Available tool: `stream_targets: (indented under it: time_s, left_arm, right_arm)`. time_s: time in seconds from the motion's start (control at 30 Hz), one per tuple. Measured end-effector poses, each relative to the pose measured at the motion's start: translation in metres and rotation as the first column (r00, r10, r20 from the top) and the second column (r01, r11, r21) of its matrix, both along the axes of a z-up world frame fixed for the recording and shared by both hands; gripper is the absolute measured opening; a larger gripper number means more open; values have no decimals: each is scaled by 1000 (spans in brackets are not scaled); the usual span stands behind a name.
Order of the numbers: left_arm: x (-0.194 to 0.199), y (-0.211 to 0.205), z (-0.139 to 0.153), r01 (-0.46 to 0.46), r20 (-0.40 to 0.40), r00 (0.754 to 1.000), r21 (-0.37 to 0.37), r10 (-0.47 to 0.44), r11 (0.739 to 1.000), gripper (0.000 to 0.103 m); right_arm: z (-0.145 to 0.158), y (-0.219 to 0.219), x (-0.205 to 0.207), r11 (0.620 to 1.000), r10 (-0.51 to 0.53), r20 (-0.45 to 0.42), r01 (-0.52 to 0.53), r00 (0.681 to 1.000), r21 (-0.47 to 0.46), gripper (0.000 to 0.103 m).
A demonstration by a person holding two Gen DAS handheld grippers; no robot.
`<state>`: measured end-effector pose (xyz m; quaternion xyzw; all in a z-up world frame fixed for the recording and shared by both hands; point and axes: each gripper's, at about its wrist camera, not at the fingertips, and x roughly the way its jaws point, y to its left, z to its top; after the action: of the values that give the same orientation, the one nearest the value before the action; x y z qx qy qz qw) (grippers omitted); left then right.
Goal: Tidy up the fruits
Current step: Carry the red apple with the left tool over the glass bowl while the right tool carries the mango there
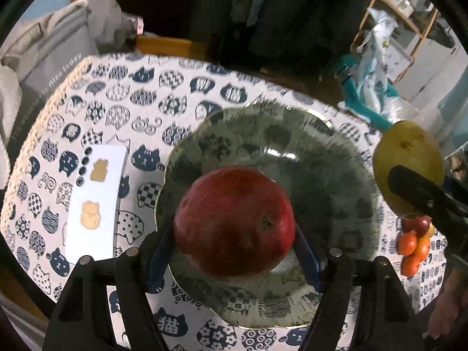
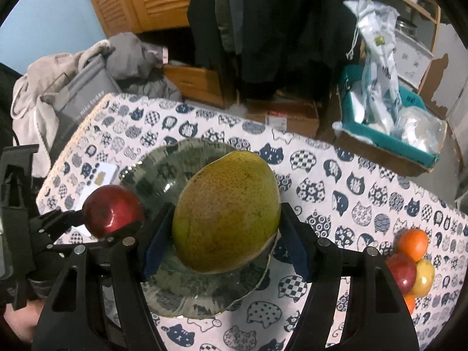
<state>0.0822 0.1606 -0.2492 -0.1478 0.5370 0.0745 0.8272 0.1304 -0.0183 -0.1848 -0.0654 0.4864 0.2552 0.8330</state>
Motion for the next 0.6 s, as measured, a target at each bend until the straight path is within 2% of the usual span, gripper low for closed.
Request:
stream_targets:
  time_s: [0.23, 0.6]
  left_arm:
    - [7, 1, -28, -8, -79, 997, -40, 5, 999, 76]
    - [16, -13, -50, 37, -140, 989, -18, -39, 999, 77]
  right_arm:
    - [-20, 1, 5, 1000, 0, -52, 0, 999, -1, 71]
    - [-26, 2, 7, 1000, -1, -66, 1, 998, -2, 71]
